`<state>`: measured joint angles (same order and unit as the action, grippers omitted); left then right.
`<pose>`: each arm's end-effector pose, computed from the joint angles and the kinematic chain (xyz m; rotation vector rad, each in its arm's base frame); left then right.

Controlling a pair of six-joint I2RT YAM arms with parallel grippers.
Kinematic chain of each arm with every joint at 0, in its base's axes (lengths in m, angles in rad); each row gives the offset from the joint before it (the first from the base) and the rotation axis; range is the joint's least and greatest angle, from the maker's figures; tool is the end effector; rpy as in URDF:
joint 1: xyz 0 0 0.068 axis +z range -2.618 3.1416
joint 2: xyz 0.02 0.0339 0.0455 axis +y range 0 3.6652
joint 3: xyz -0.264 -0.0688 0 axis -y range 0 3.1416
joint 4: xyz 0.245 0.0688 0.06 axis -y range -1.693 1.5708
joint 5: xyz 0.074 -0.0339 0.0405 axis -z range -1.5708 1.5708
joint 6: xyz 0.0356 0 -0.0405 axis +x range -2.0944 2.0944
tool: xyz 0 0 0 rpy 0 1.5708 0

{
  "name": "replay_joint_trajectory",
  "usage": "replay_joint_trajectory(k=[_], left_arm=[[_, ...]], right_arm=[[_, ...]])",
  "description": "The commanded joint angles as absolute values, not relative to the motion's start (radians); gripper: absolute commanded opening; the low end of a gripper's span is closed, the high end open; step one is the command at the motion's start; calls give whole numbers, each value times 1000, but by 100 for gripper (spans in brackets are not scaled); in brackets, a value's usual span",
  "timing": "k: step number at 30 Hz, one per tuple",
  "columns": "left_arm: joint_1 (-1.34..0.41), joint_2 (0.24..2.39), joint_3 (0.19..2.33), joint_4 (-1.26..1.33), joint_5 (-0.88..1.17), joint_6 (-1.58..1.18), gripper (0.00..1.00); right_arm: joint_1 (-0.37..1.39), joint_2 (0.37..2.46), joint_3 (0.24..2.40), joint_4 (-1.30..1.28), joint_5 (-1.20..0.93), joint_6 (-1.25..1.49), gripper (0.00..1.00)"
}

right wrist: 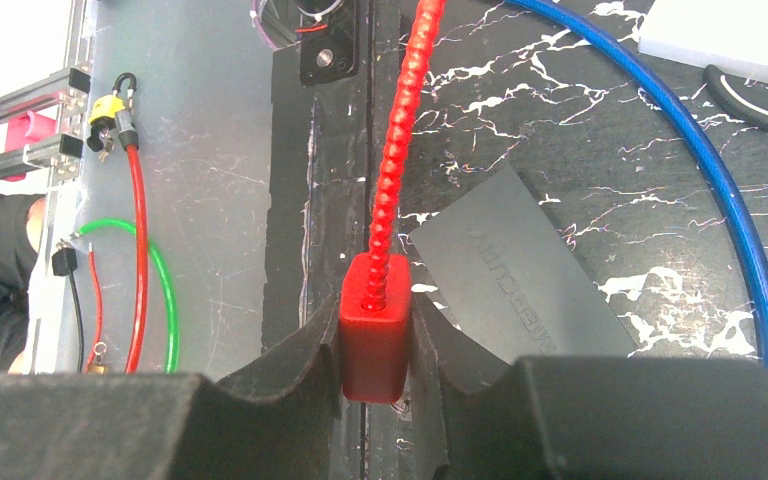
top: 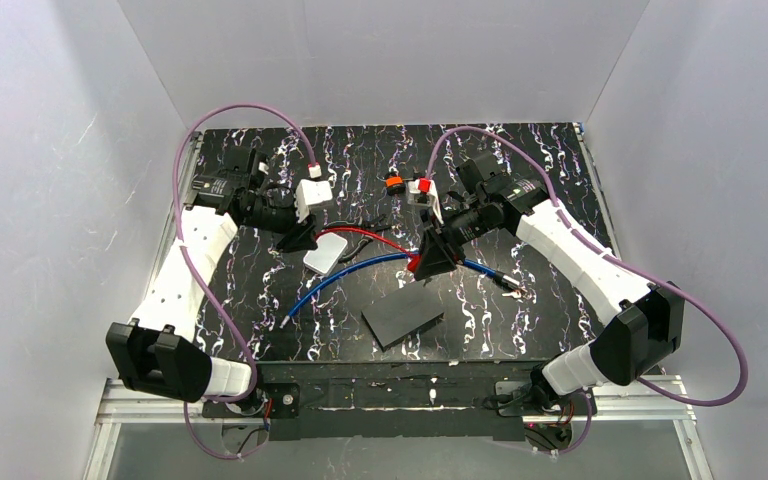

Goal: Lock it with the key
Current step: Lock the lock.

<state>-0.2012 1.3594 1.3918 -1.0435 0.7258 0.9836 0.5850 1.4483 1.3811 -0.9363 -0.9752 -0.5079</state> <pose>0.2510 -0.0753 0.3543 1.4967 1.7730 -0.5569 0.2228 0.1829 0.3397 -1.5210 1.8064 1.2629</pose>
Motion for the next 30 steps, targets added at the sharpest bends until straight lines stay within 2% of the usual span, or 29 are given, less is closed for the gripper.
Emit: replay_joint_trajectory(k=[1, 4, 6, 9, 11, 15, 23, 30], left_arm=[[-206, 1340, 1435, -1051, 765, 958, 33], [-205, 1340, 1436, -1051, 764, 957, 32], [-206, 1338, 1431, -1051, 762, 958, 21], [-206, 1333, 1422, -1051, 761, 955, 0], [-206, 1332, 1424, -1051, 783, 926, 0], [-206, 1334, 1420, -983, 913, 726, 0], [-206, 1271, 1294, -494, 1013, 125, 0], [-229, 1238, 1256, -273, 1019, -154, 0]], right_arm=[[592, 1414, 1406, -912, -1009, -509, 1], [591, 1413, 1406, -908, -1009, -509, 1], [591, 1413, 1407, -907, -1009, -509, 1], [592, 1408, 1404, -887, -999, -504, 1], [592, 1398, 1390, -839, -979, -471, 1], [593, 1395, 1330, -560, -940, -282, 1], [629, 1488, 1309, -180, -878, -84, 1], [678, 1545, 1325, -11, -865, -13, 1]])
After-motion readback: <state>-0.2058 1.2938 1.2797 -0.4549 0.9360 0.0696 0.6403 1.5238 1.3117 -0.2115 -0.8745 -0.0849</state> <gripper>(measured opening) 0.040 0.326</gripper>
